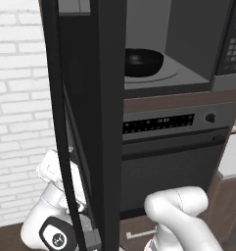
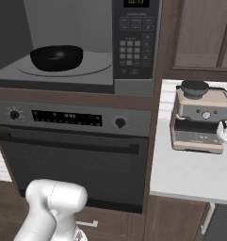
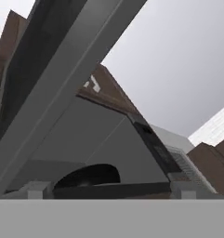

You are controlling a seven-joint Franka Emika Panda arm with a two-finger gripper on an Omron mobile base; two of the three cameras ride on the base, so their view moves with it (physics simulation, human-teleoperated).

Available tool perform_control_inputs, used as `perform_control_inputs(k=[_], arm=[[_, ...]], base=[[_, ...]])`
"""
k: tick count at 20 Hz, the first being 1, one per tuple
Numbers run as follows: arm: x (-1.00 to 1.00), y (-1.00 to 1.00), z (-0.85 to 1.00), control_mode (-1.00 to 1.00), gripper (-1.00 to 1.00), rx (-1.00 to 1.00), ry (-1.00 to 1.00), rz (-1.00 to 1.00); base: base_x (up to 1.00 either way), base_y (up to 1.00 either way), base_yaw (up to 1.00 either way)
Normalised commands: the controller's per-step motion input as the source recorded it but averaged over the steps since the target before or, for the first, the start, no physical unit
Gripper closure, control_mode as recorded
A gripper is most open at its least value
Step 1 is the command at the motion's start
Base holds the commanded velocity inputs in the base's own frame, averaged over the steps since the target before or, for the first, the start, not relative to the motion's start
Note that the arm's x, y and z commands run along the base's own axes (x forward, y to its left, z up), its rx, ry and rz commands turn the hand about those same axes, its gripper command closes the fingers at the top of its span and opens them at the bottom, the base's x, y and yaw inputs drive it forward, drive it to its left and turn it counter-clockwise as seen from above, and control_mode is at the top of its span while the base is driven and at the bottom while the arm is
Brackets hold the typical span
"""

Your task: Pick the garlic from the sink and place it in the bowl. Then pick the bowl and place it in the microwave. Then close the microwave door and press the start button.

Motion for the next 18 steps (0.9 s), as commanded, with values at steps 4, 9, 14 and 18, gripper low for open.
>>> perform_control_inputs(k=[4, 9, 14, 18], arm=[[0.0, 0.82, 0.03, -1.0, -1.0, 0.0, 0.0, 0.09], [-0.35, 0.34, 0.52, -1.0, -1.0, 0.01, -0.05, 0.07], [-0.77, -0.12, 0.65, -1.0, -1.0, 0.13, -0.17, 0.02], [-0.81, -0.6, 0.26, -1.0, -1.0, 0.32, -0.23, 0.01]], base=[[0.0, 0.0, 0.0], [0.0, 0.0, 0.0], [0.0, 0.0, 0.0], [0.0, 0.0, 0.0]])
